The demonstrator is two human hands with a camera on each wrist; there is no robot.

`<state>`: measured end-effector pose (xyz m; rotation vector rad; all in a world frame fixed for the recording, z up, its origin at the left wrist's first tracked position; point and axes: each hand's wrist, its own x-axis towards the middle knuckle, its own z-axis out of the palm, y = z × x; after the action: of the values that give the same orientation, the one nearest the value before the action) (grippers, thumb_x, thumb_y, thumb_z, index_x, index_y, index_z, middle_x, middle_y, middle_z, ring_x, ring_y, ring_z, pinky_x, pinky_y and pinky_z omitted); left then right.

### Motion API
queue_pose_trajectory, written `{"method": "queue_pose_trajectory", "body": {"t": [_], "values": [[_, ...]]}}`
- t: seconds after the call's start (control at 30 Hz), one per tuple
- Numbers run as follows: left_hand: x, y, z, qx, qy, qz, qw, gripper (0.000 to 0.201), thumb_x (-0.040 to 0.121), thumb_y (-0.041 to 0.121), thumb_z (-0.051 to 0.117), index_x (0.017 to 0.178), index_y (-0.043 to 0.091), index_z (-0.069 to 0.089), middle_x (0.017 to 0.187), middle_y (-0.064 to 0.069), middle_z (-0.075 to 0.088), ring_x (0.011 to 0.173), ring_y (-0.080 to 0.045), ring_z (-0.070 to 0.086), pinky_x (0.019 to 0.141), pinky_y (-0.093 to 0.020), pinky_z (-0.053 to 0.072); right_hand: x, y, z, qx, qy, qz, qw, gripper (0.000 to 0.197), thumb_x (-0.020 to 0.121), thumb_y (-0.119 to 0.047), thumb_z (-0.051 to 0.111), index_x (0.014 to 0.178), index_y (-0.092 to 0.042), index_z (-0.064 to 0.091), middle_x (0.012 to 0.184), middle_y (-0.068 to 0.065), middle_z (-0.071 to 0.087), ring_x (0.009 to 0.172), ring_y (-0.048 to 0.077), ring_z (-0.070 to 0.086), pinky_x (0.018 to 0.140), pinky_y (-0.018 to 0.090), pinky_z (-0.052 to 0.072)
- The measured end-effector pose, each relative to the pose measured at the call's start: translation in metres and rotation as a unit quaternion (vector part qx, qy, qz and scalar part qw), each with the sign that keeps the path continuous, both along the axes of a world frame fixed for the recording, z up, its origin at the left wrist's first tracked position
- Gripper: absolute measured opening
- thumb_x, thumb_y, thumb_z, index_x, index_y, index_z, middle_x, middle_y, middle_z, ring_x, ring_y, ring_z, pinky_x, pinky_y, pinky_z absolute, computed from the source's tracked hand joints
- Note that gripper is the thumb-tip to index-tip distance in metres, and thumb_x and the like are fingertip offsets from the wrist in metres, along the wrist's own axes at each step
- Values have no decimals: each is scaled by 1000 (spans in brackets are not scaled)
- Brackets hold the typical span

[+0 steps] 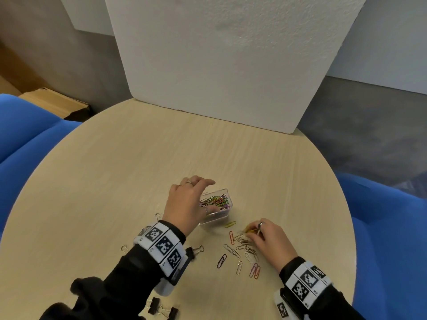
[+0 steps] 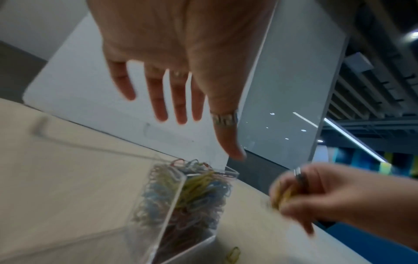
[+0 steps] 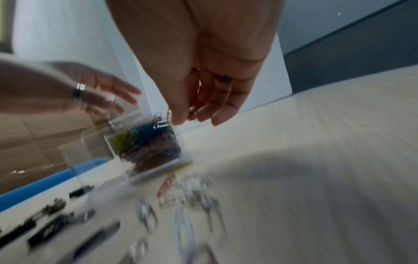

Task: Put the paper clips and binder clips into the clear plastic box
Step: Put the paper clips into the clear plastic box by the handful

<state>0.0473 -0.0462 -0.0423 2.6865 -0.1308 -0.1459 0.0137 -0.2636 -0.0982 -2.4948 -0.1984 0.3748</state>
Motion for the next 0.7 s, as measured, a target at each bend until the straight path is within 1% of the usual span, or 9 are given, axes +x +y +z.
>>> {"method": "queue_pose_trajectory", "body": {"t": [0.07,0.13,0.23,0.3,0.4,0.47,0.53,0.6,0.7], "values": [[-4,8,-2,42,42,-6,998,78,70,58,66,138,37,34,139,12,41,127,-13,37,103,-36,23,9,7,16,28,-47,-7,998,11,88,-24,59,96,-21,66,88,-12,55,78,-3,51,73,8,40],[-7,13,-9,55,81,-7,995,77,71,56,67,138,39,33,139,13,42,127,-13,38,105,-39,19,21,18,31,51,-94,-5,994,13,87,-24,60,97,-19,66,89,-10,57,79,3,54,77,15,45],[-8,15,-18,28,80,12,996,70,74,49,69,135,40,37,134,15,47,121,-10,44,104,-39,19,38,40,40,52,-130,15,990,14,87,-22,61,97,-16,68,93,-6,59,81,6,53,80,19,45],[-8,14,-19,18,75,20,997,68,74,47,70,134,41,38,132,16,48,120,-10,45,103,-39,19,46,53,39,42,-135,37,989,15,86,-19,62,99,-14,69,97,-2,63,87,11,56,84,22,45],[-10,15,-21,5,76,26,997,68,74,45,70,134,43,38,130,18,49,118,-9,45,100,-37,22,50,62,32,6,-131,73,989,26,85,-19,62,110,-14,66,107,3,63,101,18,55,92,27,42],[-11,16,-22,-9,77,28,997,68,74,45,71,134,44,38,129,18,50,117,-9,45,99,-37,22,49,61,31,-1,-149,84,985,29,83,-19,65,112,-14,65,107,3,64,102,19,54,92,29,41],[-10,17,-25,-18,76,31,996,69,73,45,72,134,44,39,129,18,50,117,-9,45,99,-36,22,45,57,31,1,-191,115,975,23,77,-18,72,99,-14,71,96,1,68,90,21,58,80,36,50],[-10,17,-26,-19,72,35,997,68,73,45,72,133,44,40,129,19,50,116,-9,45,98,-35,22,42,53,29,-26,-230,168,958,17,70,-21,77,87,-19,74,84,-4,69,76,22,59,62,37,52],[-10,17,-27,-31,72,41,996,69,73,45,72,133,45,40,128,19,50,116,-9,45,95,-34,23,42,49,26,-69,-247,202,945,15,72,-29,70,84,-21,74,82,-7,69,72,22,59,56,35,51]]}}
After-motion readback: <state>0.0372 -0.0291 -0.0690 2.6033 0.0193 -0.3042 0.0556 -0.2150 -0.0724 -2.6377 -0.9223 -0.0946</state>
